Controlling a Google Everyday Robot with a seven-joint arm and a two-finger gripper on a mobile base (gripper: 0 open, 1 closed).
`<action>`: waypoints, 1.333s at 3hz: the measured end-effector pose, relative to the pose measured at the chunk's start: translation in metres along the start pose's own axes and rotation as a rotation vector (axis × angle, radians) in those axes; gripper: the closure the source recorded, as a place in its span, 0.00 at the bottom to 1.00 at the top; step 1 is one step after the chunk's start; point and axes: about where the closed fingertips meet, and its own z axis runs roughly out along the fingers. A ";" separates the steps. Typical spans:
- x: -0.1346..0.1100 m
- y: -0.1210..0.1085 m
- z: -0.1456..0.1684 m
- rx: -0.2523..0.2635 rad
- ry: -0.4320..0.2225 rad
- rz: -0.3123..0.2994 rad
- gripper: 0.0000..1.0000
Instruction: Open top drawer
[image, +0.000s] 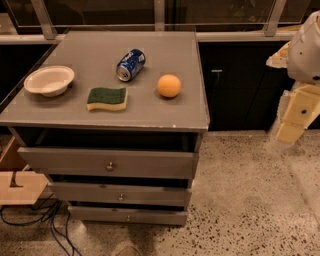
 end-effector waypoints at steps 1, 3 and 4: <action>0.000 0.002 -0.001 0.007 -0.009 0.002 0.00; -0.026 0.048 0.010 -0.010 -0.037 -0.074 0.00; -0.049 0.073 0.024 -0.072 -0.075 -0.141 0.00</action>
Offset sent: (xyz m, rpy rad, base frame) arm -0.0415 0.0248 -0.0141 -0.0038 -0.0110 0.0541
